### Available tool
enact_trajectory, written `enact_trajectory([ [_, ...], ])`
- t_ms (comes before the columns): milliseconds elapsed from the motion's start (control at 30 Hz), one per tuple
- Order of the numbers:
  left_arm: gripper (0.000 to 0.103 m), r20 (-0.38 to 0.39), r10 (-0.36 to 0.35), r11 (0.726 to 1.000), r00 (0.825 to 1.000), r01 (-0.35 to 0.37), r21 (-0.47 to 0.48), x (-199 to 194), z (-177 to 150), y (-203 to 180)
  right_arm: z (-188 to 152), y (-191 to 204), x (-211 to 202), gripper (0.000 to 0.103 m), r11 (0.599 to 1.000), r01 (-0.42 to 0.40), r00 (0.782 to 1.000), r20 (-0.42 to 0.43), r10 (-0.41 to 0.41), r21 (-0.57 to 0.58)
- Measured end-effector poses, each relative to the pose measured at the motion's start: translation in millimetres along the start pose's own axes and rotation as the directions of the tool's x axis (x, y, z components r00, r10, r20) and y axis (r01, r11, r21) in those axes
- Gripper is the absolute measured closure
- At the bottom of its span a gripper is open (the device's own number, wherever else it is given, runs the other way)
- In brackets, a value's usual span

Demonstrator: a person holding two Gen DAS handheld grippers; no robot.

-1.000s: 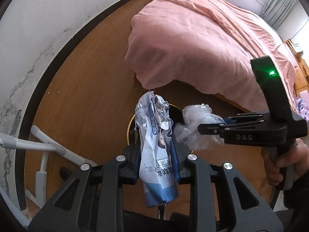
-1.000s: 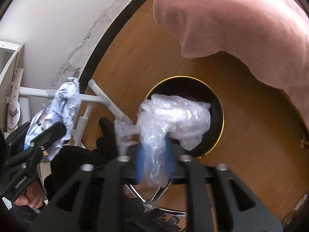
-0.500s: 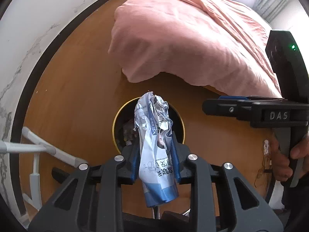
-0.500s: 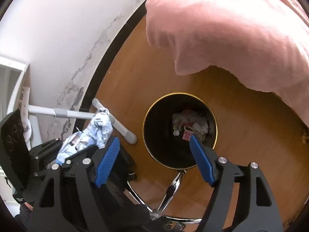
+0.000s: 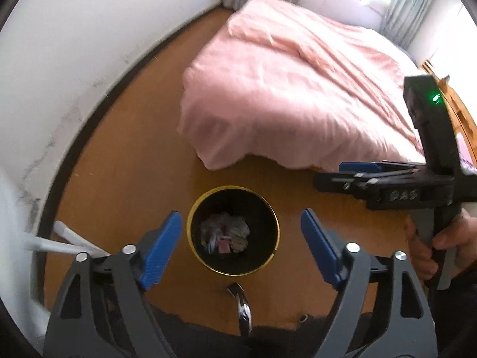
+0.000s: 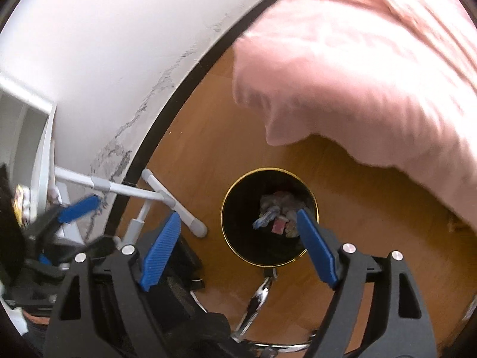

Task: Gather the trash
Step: 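Open both tools to drop the bag and wrapper into the bin, then swing both tools back toward the desk, then grasp the white tube with left tool while right tool grasps the grey sock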

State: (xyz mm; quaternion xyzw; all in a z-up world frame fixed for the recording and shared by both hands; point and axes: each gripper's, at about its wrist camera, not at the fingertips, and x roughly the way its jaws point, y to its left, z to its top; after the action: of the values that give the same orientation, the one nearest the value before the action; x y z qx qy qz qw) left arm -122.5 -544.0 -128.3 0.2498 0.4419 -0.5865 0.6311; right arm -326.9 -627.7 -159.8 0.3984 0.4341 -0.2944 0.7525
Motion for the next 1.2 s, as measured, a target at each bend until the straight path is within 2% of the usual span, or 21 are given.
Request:
enact_trajectory([
  [67,0.013,0.053,0.037,0.999,0.998,-0.037,-0.011,-34,-4,5,1,26,-14,0.022,0.998,0.000,1.000,0.023,0.002,-0.061],
  [167,0.011,0.115,0.116,0.993,0.987,-0.114,-0.027,-89,-18,20,5,79,-34,0.021,0.985,-0.018,0.998,0.061,0.029,-0.173],
  [200,0.010,0.136,0.141,0.990,0.981,-0.137,-0.041,-108,-25,27,5,109,-42,0.020,0.972,-0.033,0.996,0.075,0.052,-0.234],
  [233,0.010,0.152,0.170,0.985,0.974,-0.163,-0.057,-124,-32,36,4,127,-45,0.020,0.962,-0.042,0.995,0.079,0.066,-0.269],
  [267,0.010,0.167,0.228,0.972,0.959,-0.215,-0.092,-148,-46,52,3,158,-49,0.020,0.942,-0.056,0.993,0.079,0.087,-0.330],
  [333,0.010,0.173,0.298,0.950,0.939,-0.273,-0.153,-177,-65,77,-2,204,-47,0.020,0.908,-0.082,0.992,0.057,0.115,-0.411],
  [433,0.010,0.156,0.414,0.886,0.897,-0.358,-0.294,-227,-112,131,-17,287,-38,0.020,0.831,-0.142,0.986,-0.001,0.168,-0.538],
  [533,0.010,0.093,0.535,0.786,0.840,-0.454,-0.419,-273,-170,186,-44,369,-23,0.020,0.738,-0.196,0.978,-0.074,0.195,-0.646],
  [600,0.010,0.025,0.607,0.704,0.795,-0.522,-0.482,-304,-215,222,-65,420,-13,0.020,0.669,-0.239,0.970,-0.134,0.205,-0.704],
  [667,0.010,-0.042,0.653,0.634,0.756,-0.577,-0.515,-326,-252,249,-84,465,-6,0.020,0.607,-0.255,0.966,-0.172,0.192,-0.753],
  [733,0.010,-0.104,0.678,0.581,0.728,-0.617,-0.531,-350,-287,278,-109,509,2,0.020,0.527,-0.280,0.960,-0.223,0.172,-0.802],
  [767,0.010,-0.119,0.683,0.567,0.720,-0.627,-0.534,-357,-297,288,-119,526,2,0.020,0.498,-0.286,0.958,-0.235,0.163,-0.819],
  [800,0.010,-0.134,0.678,0.565,0.722,-0.629,-0.534,-363,-311,300,-132,549,6,0.020,0.457,-0.289,0.957,-0.250,0.146,-0.841],
  [867,0.010,-0.159,0.653,0.576,0.740,-0.622,-0.530,-368,-334,319,-146,573,11,0.020,0.424,-0.284,0.959,-0.255,0.125,-0.860],
  [900,0.010,-0.165,0.648,0.579,0.744,-0.621,-0.528,-369,-341,326,-156,590,13,0.020,0.398,-0.284,0.959,-0.260,0.115,-0.872],
  [933,0.010,-0.174,0.644,0.581,0.745,-0.624,-0.522,-367,-345,331,-160,597,14,0.020,0.388,-0.281,0.960,-0.259,0.108,-0.878],
  [1000,0.010,-0.182,0.623,0.607,0.761,-0.617,-0.500,-361,-355,351,-170,611,15,0.020,0.368,-0.278,0.961,-0.260,0.099,-0.887],
  [1100,0.011,-0.212,0.617,0.613,0.758,-0.632,-0.474,-344,-358,366,-180,624,21,0.020,0.366,-0.272,0.962,-0.261,0.082,-0.890],
  [1167,0.011,-0.204,0.615,0.620,0.762,-0.627,-0.472,-340,-359,375,-180,629,26,0.020,0.372,-0.266,0.963,-0.258,0.072,-0.889],
  [1200,0.015,-0.194,0.612,0.620,0.767,-0.617,-0.484,-340,-360,380,-180,631,28,0.020,0.376,-0.262,0.964,-0.257,0.064,-0.889],
])
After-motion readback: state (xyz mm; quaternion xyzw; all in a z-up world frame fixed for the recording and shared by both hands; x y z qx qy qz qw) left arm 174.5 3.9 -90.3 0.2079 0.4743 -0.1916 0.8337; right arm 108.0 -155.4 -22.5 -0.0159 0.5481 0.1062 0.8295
